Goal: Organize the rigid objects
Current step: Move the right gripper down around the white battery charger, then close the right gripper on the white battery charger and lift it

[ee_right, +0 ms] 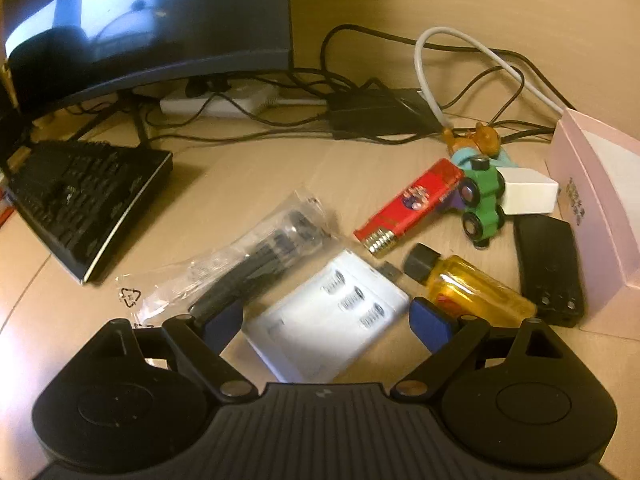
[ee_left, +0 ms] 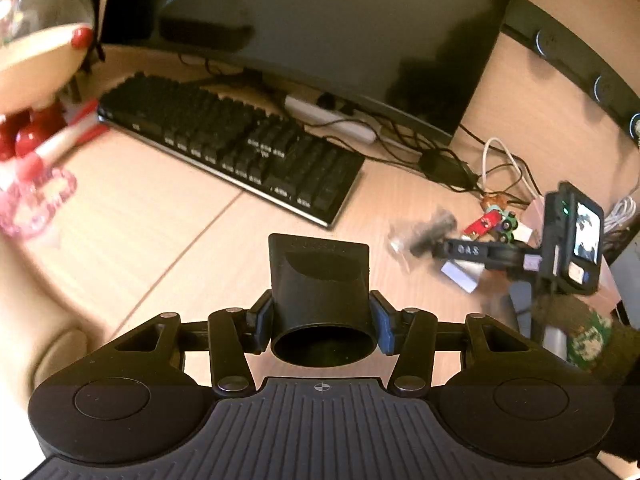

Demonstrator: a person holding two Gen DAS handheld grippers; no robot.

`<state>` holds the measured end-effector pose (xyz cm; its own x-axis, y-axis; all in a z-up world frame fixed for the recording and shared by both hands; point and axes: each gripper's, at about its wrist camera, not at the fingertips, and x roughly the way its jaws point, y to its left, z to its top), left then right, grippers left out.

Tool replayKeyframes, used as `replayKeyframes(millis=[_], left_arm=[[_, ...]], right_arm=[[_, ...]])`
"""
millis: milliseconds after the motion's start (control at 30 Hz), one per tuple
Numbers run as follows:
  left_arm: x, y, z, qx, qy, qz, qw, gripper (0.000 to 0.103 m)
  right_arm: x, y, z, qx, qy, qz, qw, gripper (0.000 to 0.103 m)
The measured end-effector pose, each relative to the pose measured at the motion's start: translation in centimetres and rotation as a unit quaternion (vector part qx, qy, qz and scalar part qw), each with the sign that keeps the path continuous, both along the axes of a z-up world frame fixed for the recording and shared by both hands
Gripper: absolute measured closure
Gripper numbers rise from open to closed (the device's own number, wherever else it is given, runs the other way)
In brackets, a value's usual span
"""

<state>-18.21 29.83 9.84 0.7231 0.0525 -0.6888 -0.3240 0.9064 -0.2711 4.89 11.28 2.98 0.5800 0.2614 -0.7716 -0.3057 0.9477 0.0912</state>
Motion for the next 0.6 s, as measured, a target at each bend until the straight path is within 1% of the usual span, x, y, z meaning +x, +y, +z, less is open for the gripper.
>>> replayKeyframes(millis=[67,100,133,167,233,333,433,600], left_arm=[[0.1,0.6,-0.7,-0.022,0.004,-0.004,0.9997,0.050],[0.2,0.8,-0.9,-0.030,0.005,-0.013,0.9995,0.050],[0.4,0.9,-1.0,-0.032,0.006,-0.023,0.9992,0.050],[0.6,1.0,-1.1,-0.030,0.005,-0.032,0.9990,0.050],[1.1,1.3,-1.2,-0.034,0.002,-0.049,0.9982,0.050],[1.7,1.7,-1.4,-0.040,-0.001,-0.061,0.9974,0.050],[1.9,2.1,-1.4,-0.040,0.000,-0.065,0.9971,0.050],[2.0,1.6,-1.1,-0.029,0.008,-0.093,0.9952,0.050]], right_arm=[[0.3,0.6,-0.2,-0.017,-0.010,0.009,1.000,0.021],[0.2,1.0,-0.2,-0.031,-0.015,0.020,0.999,0.026],[0.0,1.1,-0.1,-0.038,-0.017,0.033,0.999,0.035],[-0.3,0.8,0.0,-0.036,-0.016,0.047,0.998,0.037],[-1.5,0.3,0.4,-0.039,-0.010,0.076,0.996,0.044],[-3.5,-0.9,0.8,-0.051,-0.006,0.104,0.993,0.045],[-4.8,-1.4,0.9,-0.044,0.002,0.127,0.991,0.044],[-4.7,-0.6,0.7,-0.037,-0.011,0.103,0.994,0.045]])
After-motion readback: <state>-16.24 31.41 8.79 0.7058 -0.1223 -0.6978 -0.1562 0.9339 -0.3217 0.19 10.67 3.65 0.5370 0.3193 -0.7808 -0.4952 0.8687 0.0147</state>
